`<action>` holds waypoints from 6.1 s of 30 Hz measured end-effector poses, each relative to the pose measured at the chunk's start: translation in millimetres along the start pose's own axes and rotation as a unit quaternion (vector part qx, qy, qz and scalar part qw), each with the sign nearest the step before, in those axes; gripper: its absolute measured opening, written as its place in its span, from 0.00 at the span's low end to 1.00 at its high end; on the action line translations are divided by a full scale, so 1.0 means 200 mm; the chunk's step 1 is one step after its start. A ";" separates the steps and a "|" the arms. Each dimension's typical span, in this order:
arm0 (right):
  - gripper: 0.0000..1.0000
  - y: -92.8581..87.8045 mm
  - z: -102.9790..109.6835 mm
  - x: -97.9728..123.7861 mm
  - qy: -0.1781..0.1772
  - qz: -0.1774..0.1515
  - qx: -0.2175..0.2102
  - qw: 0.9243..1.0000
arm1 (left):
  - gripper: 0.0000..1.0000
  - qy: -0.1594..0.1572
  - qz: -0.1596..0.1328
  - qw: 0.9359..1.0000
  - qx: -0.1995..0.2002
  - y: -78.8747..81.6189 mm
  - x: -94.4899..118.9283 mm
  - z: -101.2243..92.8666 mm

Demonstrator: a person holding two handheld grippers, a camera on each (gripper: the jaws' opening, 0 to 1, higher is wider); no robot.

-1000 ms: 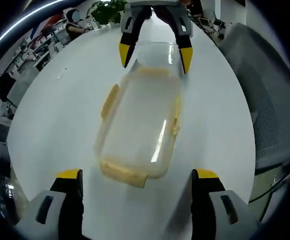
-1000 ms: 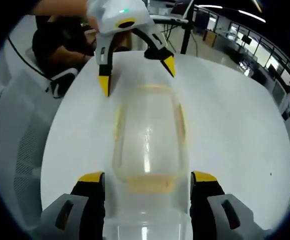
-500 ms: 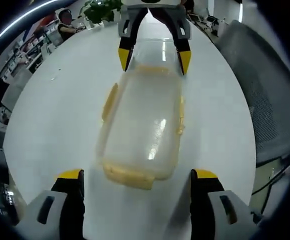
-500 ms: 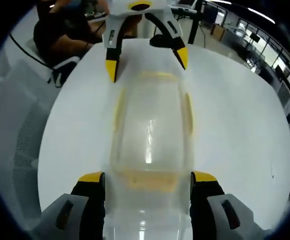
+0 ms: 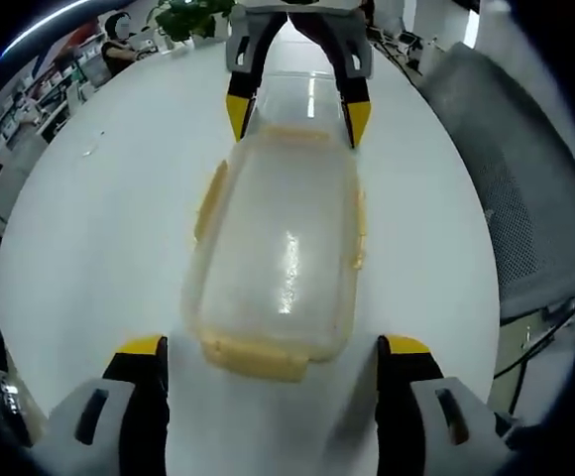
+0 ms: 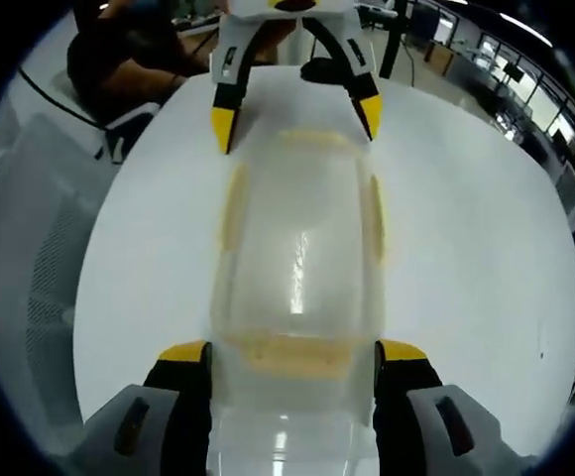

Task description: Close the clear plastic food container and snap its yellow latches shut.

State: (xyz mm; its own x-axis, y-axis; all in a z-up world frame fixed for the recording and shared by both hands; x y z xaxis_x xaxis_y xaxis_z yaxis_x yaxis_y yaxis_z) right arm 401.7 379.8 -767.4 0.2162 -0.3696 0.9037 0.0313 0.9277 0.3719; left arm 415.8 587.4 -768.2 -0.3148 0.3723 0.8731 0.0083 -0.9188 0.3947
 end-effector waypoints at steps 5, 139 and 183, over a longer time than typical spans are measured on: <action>0.52 -0.01 0.01 -0.01 0.007 0.005 0.001 1.000 | 0.81 -0.014 -0.001 1.000 0.003 0.00 0.00 -0.01; 0.37 0.03 0.07 0.04 0.015 -0.007 0.012 1.000 | 0.37 -0.018 0.020 0.999 -0.023 -0.03 0.13 -0.06; 0.37 -0.06 0.16 0.40 -0.014 0.005 0.013 1.000 | 0.38 0.020 0.001 0.998 -0.063 0.30 0.33 0.02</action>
State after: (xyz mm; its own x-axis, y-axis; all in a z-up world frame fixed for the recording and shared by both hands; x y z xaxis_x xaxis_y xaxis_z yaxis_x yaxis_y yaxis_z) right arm 387.8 337.9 -693.3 0.1893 -0.3623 0.9126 0.0037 0.9297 0.3683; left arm 399.0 556.9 -684.8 -0.3530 0.3680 0.8602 -0.1091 -0.9293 0.3528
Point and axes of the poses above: the point that each gripper's makers call its tool centre point, and the gripper's own axes: x roughly backward along the fingers, z roughly to its left, y roughly out of its top, the point moved 8 cm from there along x, roughly backward along the fingers, and after that the axes turned 14 degrees about y, right-handed, at the moved point
